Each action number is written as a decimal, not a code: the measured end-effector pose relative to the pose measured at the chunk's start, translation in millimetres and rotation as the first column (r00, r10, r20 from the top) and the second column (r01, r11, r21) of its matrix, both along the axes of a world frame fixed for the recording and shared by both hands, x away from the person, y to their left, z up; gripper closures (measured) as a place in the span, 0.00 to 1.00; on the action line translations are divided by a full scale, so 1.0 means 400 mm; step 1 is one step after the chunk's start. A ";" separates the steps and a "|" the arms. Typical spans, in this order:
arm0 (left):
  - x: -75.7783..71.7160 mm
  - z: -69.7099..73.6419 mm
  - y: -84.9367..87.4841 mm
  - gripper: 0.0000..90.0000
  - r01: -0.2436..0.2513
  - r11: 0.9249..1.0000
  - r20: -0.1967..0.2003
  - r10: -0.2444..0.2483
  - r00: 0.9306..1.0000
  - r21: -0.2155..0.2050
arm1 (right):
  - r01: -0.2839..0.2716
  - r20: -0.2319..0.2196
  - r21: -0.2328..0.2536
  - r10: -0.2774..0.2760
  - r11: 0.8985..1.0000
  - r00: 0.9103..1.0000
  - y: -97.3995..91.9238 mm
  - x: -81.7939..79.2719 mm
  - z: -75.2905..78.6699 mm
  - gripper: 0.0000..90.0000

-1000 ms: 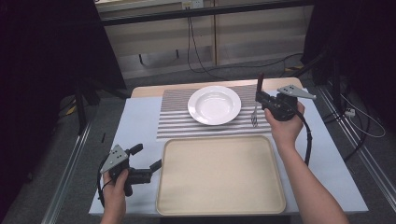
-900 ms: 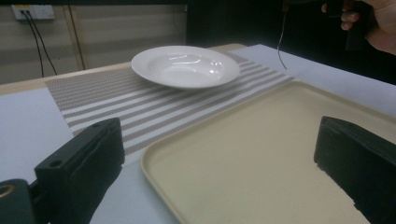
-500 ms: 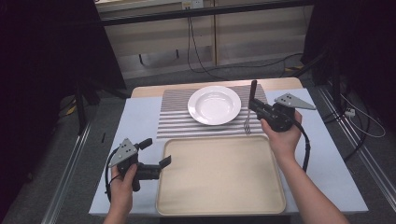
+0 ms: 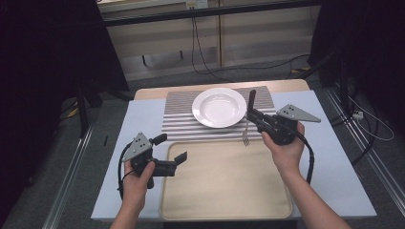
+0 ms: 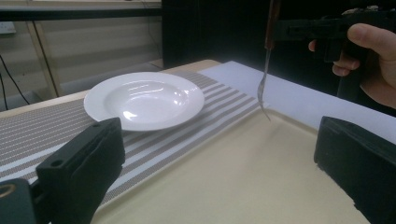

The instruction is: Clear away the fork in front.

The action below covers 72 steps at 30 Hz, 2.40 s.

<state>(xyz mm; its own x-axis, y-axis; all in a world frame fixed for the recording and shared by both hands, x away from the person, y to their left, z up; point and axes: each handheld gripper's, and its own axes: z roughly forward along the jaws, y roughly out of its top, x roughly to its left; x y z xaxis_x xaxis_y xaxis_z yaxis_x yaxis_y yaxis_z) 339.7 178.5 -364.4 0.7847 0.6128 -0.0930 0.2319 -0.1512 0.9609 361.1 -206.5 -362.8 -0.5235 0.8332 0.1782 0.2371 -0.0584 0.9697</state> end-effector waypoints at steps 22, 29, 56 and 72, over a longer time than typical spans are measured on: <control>0.039 0.074 -0.123 0.03 -0.003 1.000 -0.019 0.003 1.000 0.004 | -0.098 0.008 0.021 0.098 0.995 0.995 0.068 -0.047 -0.024 0.86; 0.052 0.098 -0.158 0.06 -0.008 1.000 -0.010 0.008 1.000 0.000 | -0.124 0.020 0.028 0.124 0.992 0.992 0.084 -0.059 -0.026 0.86; 0.085 0.109 -0.283 0.23 0.042 0.999 0.020 -0.042 0.999 0.013 | -0.179 0.022 0.009 0.179 0.984 0.984 0.130 -0.071 -0.042 0.86; 0.070 0.097 -0.294 0.88 0.108 0.994 0.027 -0.107 0.994 -0.018 | -0.213 0.063 -0.023 0.214 0.977 0.975 0.170 -0.084 -0.038 0.86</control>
<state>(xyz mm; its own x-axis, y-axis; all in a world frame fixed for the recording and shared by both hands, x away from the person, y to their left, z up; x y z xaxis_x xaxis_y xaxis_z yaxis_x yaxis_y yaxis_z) 367.6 61.0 -325.5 0.8484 0.5229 -0.0824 0.1898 -0.1552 0.9695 327.7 -138.6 -378.0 -0.6995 0.7034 0.1260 0.1793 0.0020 0.9838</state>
